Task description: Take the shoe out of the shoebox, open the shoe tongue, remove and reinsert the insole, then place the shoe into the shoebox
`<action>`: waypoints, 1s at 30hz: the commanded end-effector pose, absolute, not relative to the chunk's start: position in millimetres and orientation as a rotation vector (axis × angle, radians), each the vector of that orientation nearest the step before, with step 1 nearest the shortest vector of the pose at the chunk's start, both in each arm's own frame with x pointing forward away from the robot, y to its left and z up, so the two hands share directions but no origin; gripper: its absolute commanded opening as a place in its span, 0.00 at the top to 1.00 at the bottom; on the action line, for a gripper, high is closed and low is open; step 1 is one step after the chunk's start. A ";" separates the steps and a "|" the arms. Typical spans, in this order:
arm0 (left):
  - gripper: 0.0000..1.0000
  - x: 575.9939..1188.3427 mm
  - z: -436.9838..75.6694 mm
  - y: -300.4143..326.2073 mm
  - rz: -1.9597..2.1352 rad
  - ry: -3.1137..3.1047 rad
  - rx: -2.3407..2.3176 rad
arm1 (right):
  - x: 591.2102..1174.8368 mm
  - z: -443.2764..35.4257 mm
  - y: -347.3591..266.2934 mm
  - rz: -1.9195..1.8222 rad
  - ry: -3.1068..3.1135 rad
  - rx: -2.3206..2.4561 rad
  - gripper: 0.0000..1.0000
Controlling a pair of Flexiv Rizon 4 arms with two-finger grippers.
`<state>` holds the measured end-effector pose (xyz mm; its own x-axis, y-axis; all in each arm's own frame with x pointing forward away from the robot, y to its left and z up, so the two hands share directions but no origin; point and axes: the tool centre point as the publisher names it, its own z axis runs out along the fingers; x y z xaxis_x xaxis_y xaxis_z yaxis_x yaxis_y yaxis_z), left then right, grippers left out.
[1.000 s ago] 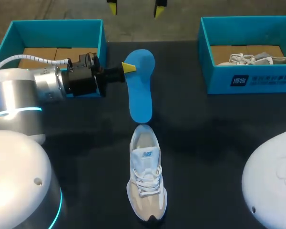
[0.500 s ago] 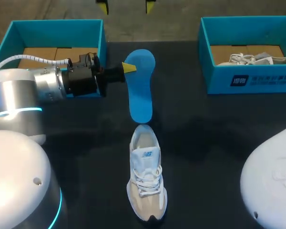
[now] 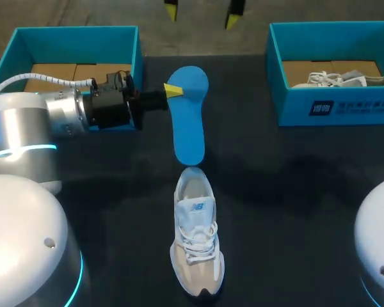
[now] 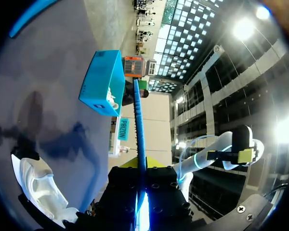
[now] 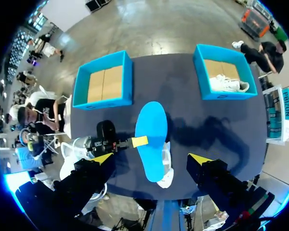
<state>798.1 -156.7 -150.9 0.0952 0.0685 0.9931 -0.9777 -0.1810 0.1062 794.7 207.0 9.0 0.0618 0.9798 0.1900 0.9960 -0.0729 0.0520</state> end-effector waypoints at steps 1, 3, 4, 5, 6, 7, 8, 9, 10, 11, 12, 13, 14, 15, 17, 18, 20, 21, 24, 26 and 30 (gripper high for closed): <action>1.00 797.3 -150.7 -155.4 1.291 -0.999 1.345 | 794.2 -0.6 190.6 -0.952 -1.578 -1.662 0.00; 1.00 797.3 -150.7 -155.4 1.291 -0.999 1.345 | 793.7 -4.2 188.8 -1.019 -1.530 -1.583 0.00; 1.00 797.3 -150.7 -155.4 1.291 -0.999 1.345 | 793.3 -5.3 188.0 -1.028 -1.515 -1.567 0.00; 1.00 797.3 -150.7 -155.4 1.291 -0.999 1.345 | 793.1 -6.2 187.6 -1.041 -1.502 -1.540 0.00; 1.00 797.3 -150.7 -155.4 1.291 -0.999 1.345 | 792.5 -7.2 187.3 -1.059 -1.486 -1.522 0.00; 1.00 797.3 -150.7 -155.4 1.291 -0.999 1.345 | 791.8 -7.8 186.7 -1.054 -1.474 -1.522 0.00; 1.00 797.3 -150.7 -155.4 1.291 -0.999 1.345 | 791.3 -8.6 186.8 -1.053 -1.463 -1.512 0.00; 1.00 797.3 -150.7 -155.4 1.291 -0.999 1.345 | 790.7 -10.1 186.7 -1.077 -1.444 -1.484 0.00; 1.00 797.3 -150.7 -155.4 1.291 -0.999 1.345 | 790.1 -12.1 185.9 -1.080 -1.425 -1.470 0.00; 1.00 797.3 -150.7 -155.4 1.291 -0.999 1.345 | 789.4 -14.9 184.9 -1.094 -1.408 -1.463 0.00; 1.00 797.3 -150.7 -155.4 1.291 -0.999 1.345 | 788.5 -17.5 183.8 -1.122 -1.387 -1.431 0.00; 1.00 797.3 -150.7 -155.4 1.291 -0.999 1.345 | 787.8 -20.9 182.6 -1.131 -1.368 -1.409 0.00; 1.00 797.3 -150.7 -155.4 1.291 -0.999 1.345 | 787.1 -25.1 181.2 -1.146 -1.349 -1.405 0.00; 1.00 797.3 -150.7 -155.4 1.291 -0.999 1.345 | 786.4 -28.7 180.0 -1.154 -1.334 -1.393 0.00; 1.00 797.3 -150.7 -155.4 1.291 -0.999 1.345 | 785.8 -36.8 178.4 -1.194 -1.292 -1.347 0.00; 1.00 797.3 -150.7 -155.4 1.291 -0.999 1.345 | 785.4 -41.2 177.5 -1.205 -1.272 -1.330 0.00; 1.00 797.3 -150.7 -155.4 1.291 -0.999 1.345 | 785.1 -48.5 176.9 -1.225 -1.240 -1.298 0.00; 1.00 797.3 -150.7 -155.4 1.291 -0.999 1.345 | 785.0 -51.2 176.5 -1.239 -1.227 -1.279 0.00; 1.00 797.3 -150.7 -155.4 1.291 -0.999 1.345 | 784.5 -56.7 173.7 -1.292 -1.191 -1.238 0.00; 1.00 797.3 -150.7 -155.4 1.291 -0.999 1.345 | 783.7 -59.7 170.7 -1.308 -1.174 -1.235 0.00; 1.00 797.3 -150.7 -155.4 1.291 -0.999 1.345 | 782.5 -65.9 163.4 -1.347 -1.127 -1.199 0.00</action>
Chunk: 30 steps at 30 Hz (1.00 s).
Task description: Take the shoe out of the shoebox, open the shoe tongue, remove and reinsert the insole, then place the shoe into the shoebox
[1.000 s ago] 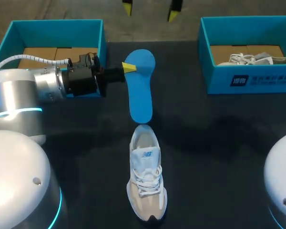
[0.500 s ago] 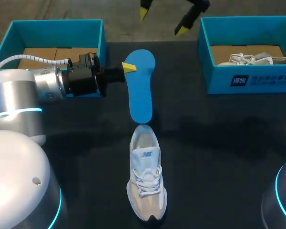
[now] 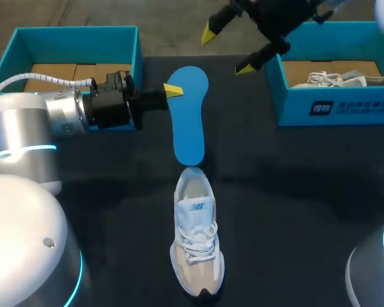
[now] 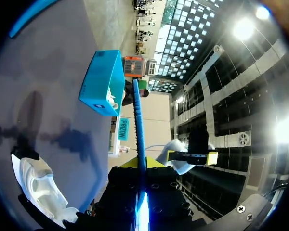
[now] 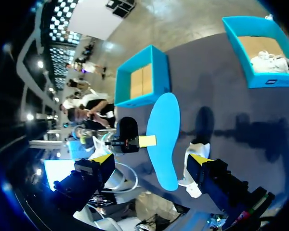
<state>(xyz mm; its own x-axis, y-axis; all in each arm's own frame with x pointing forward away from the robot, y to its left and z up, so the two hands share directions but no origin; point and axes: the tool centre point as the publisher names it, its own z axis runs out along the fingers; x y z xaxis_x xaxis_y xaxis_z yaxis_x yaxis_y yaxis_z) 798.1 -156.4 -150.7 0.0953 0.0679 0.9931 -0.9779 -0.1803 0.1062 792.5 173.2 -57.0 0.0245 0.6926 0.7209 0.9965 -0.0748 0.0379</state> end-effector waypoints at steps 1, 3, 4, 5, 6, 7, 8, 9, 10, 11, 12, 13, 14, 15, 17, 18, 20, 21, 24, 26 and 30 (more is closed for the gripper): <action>1.00 797.3 -150.7 -155.4 1.291 -0.999 1.345 | 782.3 -67.6 161.9 -1.360 -1.117 -1.181 0.00; 1.00 797.3 -150.7 -155.4 1.291 -0.999 1.345 | 781.5 -71.2 159.0 -1.359 -1.105 -1.184 0.00; 1.00 797.3 -150.7 -155.4 1.291 -0.999 1.345 | 780.8 -73.0 158.3 -1.364 -1.093 -1.181 0.00; 1.00 797.3 -150.7 -155.4 1.291 -0.999 1.345 | 780.1 -75.6 157.2 -1.389 -1.081 -1.156 0.00; 1.00 797.3 -150.7 -155.4 1.291 -0.999 1.345 | 779.2 -79.0 155.8 -1.403 -1.066 -1.143 0.00; 1.00 797.3 -150.7 -155.4 1.291 -0.999 1.345 | 778.4 -82.1 154.7 -1.406 -1.056 -1.141 0.00; 1.00 797.3 -150.7 -155.4 1.291 -0.999 1.345 | 777.8 -84.1 154.4 -1.417 -1.047 -1.132 0.00; 1.00 797.3 -150.7 -155.4 1.291 -0.999 1.345 | 777.4 -85.2 154.1 -1.422 -1.044 -1.126 0.00; 1.00 797.3 -150.7 -155.4 1.291 -0.999 1.345 | 777.2 -85.7 153.9 -1.421 -1.044 -1.127 0.00; 1.00 797.3 -150.7 -155.4 1.291 -0.999 1.345 | 777.1 -85.9 153.8 -1.421 -1.043 -1.127 0.00; 1.00 797.3 -150.7 -155.4 1.291 -0.999 1.345 | 777.1 -86.0 153.8 -1.422 -1.043 -1.125 0.00; 1.00 797.3 -150.7 -155.4 1.291 -0.999 1.345 | 777.3 -86.2 153.5 -1.423 -1.043 -1.123 0.00; 1.00 797.3 -150.7 -155.4 1.291 -0.999 1.345 | 777.6 -86.8 152.7 -1.424 -1.043 -1.122 0.00; 1.00 797.3 -150.7 -155.4 1.291 -0.999 1.345 | 777.8 -87.3 152.2 -1.423 -1.043 -1.120 0.00; 1.00 797.3 -150.7 -155.4 1.291 -0.999 1.345 | 778.6 -87.4 151.9 -1.413 -1.044 -1.124 0.00; 1.00 797.3 -150.7 -155.4 1.291 -0.999 1.345 | 779.1 -87.4 151.6 -1.408 -1.043 -1.125 0.00; 1.00 797.3 -150.7 -155.4 1.291 -0.999 1.345 | 780.0 -87.6 150.7 -1.396 -1.043 -1.135 0.00; 1.00 797.3 -150.7 -155.4 1.291 -0.999 1.345 | 780.4 -87.5 150.3 -1.395 -1.043 -1.134 0.00; 1.00 797.3 -150.7 -155.4 1.291 -0.999 1.345 | 781.4 -86.0 148.7 -1.381 -1.043 -1.143 0.00; 1.00 797.3 -150.7 -155.4 1.291 -0.999 1.345 | 781.4 -85.9 146.6 -1.366 -1.043 -1.160 0.00; 1.00 797.3 -150.7 -155.4 1.291 -0.999 1.345 | 780.9 -86.4 143.4 -1.322 -1.043 -1.211 0.00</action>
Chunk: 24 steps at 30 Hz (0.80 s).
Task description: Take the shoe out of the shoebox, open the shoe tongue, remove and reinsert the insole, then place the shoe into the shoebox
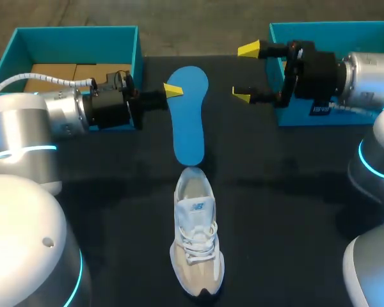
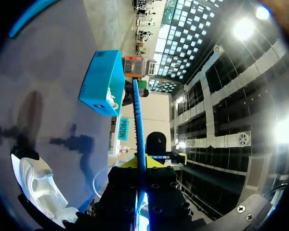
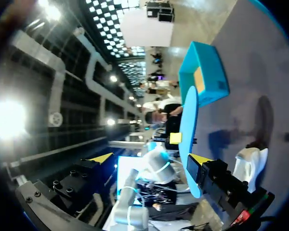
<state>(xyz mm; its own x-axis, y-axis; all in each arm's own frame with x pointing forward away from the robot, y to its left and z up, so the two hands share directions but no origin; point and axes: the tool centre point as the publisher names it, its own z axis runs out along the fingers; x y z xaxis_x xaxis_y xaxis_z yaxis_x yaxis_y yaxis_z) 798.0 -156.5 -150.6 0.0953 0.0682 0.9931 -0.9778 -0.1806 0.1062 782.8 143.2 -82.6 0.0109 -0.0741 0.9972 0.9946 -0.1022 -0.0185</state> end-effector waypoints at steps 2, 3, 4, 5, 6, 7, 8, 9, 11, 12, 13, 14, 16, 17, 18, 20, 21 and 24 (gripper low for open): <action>1.00 797.3 -150.7 -155.4 1.291 -0.999 1.345 | 780.7 -86.1 142.0 -1.311 -1.043 -1.232 0.00; 1.00 797.3 -150.7 -155.4 1.291 -0.999 1.345 | 780.5 -85.9 141.0 -1.305 -1.043 -1.239 0.00; 1.00 797.3 -150.7 -155.4 1.291 -0.999 1.345 | 780.3 -85.8 139.8 -1.303 -1.042 -1.244 0.00; 1.00 797.3 -150.7 -155.4 1.291 -0.999 1.345 | 780.2 -85.4 139.0 -1.292 -1.044 -1.257 0.00; 1.00 797.3 -150.7 -155.4 1.291 -0.999 1.345 | 780.1 -85.1 138.6 -1.290 -1.044 -1.258 0.00; 1.00 797.3 -150.7 -155.4 1.291 -0.999 1.345 | 779.9 -84.4 137.8 -1.290 -1.044 -1.258 0.00; 1.00 797.3 -150.7 -155.4 1.291 -0.999 1.345 | 779.6 -83.8 136.3 -1.291 -1.044 -1.259 0.00; 1.00 797.3 -150.7 -155.4 1.291 -0.999 1.345 | 779.4 -83.7 135.4 -1.289 -1.044 -1.263 0.00; 1.00 797.3 -150.7 -155.4 1.291 -0.999 1.345 | 779.4 -83.5 134.2 -1.288 -1.044 -1.264 0.00; 1.00 797.3 -150.7 -155.4 1.291 -0.999 1.345 | 779.4 -83.5 133.1 -1.287 -1.043 -1.265 0.00; 1.00 797.3 -150.7 -155.4 1.291 -0.999 1.345 | 779.4 -83.5 132.7 -1.287 -1.042 -1.265 0.00; 1.00 797.3 -150.7 -155.4 1.291 -0.999 1.345 | 779.6 -83.5 132.3 -1.287 -1.039 -1.264 0.00; 1.00 797.3 -150.7 -155.4 1.291 -0.999 1.345 | 779.8 -83.3 131.7 -1.280 -1.036 -1.260 0.00; 1.00 797.3 -150.7 -155.4 1.291 -0.999 1.345 | 779.8 -83.3 131.7 -1.280 -1.036 -1.260 0.00; 1.00 797.3 -150.7 -155.4 1.291 -0.999 1.345 | 779.8 -83.3 131.7 -1.280 -1.036 -1.260 0.00; 1.00 798.6 -145.0 -155.8 1.351 -1.046 1.307 | 779.8 -83.3 131.7 -1.280 -1.036 -1.260 0.00; 1.00 799.8 -139.3 -155.6 1.422 -1.093 1.262 | 779.8 -83.3 131.7 -1.280 -1.036 -1.260 0.00; 1.00 806.0 -123.5 -150.9 1.655 -1.208 1.105 | 779.8 -83.3 131.7 -1.280 -1.036 -1.260 0.00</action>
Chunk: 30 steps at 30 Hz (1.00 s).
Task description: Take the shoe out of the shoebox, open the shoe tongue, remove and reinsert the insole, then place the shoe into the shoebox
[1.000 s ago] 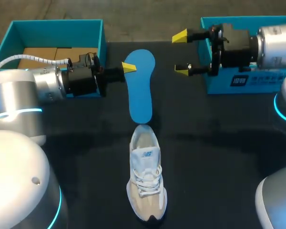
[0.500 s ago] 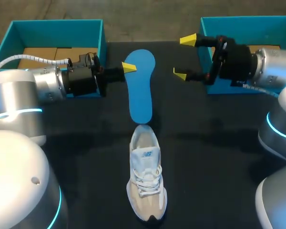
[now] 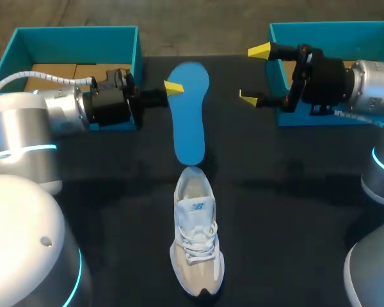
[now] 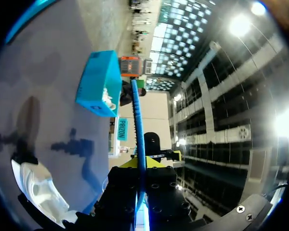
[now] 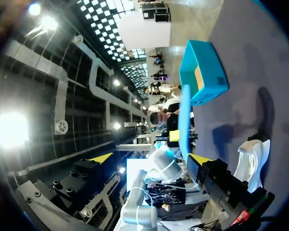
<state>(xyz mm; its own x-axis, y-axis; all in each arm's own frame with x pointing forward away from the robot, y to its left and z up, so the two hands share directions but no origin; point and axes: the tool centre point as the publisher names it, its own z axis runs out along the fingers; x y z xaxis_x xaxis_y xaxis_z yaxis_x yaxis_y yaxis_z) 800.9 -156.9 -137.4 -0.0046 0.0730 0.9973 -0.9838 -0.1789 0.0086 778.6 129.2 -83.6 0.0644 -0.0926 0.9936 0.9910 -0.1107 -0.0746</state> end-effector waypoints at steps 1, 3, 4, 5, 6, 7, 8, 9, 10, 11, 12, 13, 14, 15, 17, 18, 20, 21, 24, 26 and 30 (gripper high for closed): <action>1.00 809.1 -119.5 -149.2 1.746 -1.271 1.050 | 779.8 -83.3 131.7 -1.280 -1.036 -1.260 0.00; 1.00 813.9 -111.8 -145.2 1.891 -1.363 0.935 | 779.8 -83.3 131.7 -1.280 -1.036 -1.260 0.00; 1.00 815.7 -107.7 -143.2 1.969 -1.420 0.868 | 779.8 -83.3 131.7 -1.280 -1.036 -1.260 0.00; 1.00 815.9 -103.5 -140.8 2.049 -1.469 0.789 | 779.8 -83.3 131.7 -1.280 -1.036 -1.260 0.00; 1.00 815.9 -99.4 -138.4 2.120 -1.527 0.703 | 779.8 -83.3 131.7 -1.280 -1.036 -1.260 0.00; 1.00 815.4 -95.5 -136.4 2.148 -1.564 0.636 | 779.8 -83.3 131.7 -1.280 -1.036 -1.260 0.00; 1.00 815.5 -91.6 -134.8 2.193 -1.607 0.565 | 779.8 -83.3 131.7 -1.280 -1.036 -1.260 0.00; 1.00 816.0 -88.4 -134.0 2.238 -1.680 0.465 | 779.8 -83.3 131.7 -1.280 -1.036 -1.260 0.00; 1.00 815.6 -86.1 -132.9 2.273 -1.740 0.366 | 779.8 -83.3 131.7 -1.280 -1.036 -1.260 0.00; 1.00 814.7 -83.7 -131.8 2.300 -1.799 0.276 | 779.8 -83.3 131.7 -1.280 -1.036 -1.260 0.00; 1.00 813.0 -81.9 -130.7 2.334 -1.874 0.150 | 779.8 -83.3 131.7 -1.280 -1.036 -1.260 0.00; 1.00 811.7 -80.8 -129.3 2.348 -1.944 0.040 | 779.8 -83.3 131.7 -1.280 -1.036 -1.260 0.00; 1.00 811.1 -79.8 -128.5 2.356 -1.979 -0.019 | 779.8 -83.3 131.7 -1.280 -1.036 -1.260 0.00; 1.00 809.9 -78.1 -127.2 2.360 -2.028 -0.114 | 779.8 -83.3 131.7 -1.280 -1.036 -1.260 0.00; 1.00 808.4 -75.6 -125.0 2.391 -2.144 -0.342 | 779.8 -83.3 131.7 -1.280 -1.036 -1.260 0.00; 1.00 808.4 -75.6 -125.0 2.402 -2.191 -0.440 | 779.8 -83.3 131.7 -1.280 -1.036 -1.260 0.00; 1.00 807.6 -78.0 -124.3 2.402 -2.281 -0.660 | 779.8 -83.3 131.7 -1.280 -1.036 -1.260 0.00; 1.00 808.6 -79.6 -124.8 2.406 -2.320 -0.766 | 779.8 -83.3 131.7 -1.280 -1.036 -1.260 0.00; 1.00 806.4 -83.8 -126.9 2.368 -2.405 -1.043 | 779.8 -83.3 131.7 -1.280 -1.036 -1.260 0.00; 1.00 804.2 -87.5 -127.5 2.332 -2.451 -1.247 | 779.8 -83.3 131.7 -1.280 -1.036 -1.260 0.00; 1.00 800.1 -90.8 -129.6 2.317 -2.424 -1.485 | 779.8 -83.3 131.7 -1.280 -1.036 -1.260 0.00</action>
<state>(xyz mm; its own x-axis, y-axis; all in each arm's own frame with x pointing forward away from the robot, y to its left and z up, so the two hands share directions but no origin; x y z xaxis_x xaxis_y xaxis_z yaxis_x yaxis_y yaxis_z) 797.1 -129.2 -86.8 -0.8520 0.0429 0.5218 -0.5207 -0.1740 -0.8358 779.7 130.0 -83.2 0.0647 -0.0930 0.9936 0.9912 -0.1094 -0.0747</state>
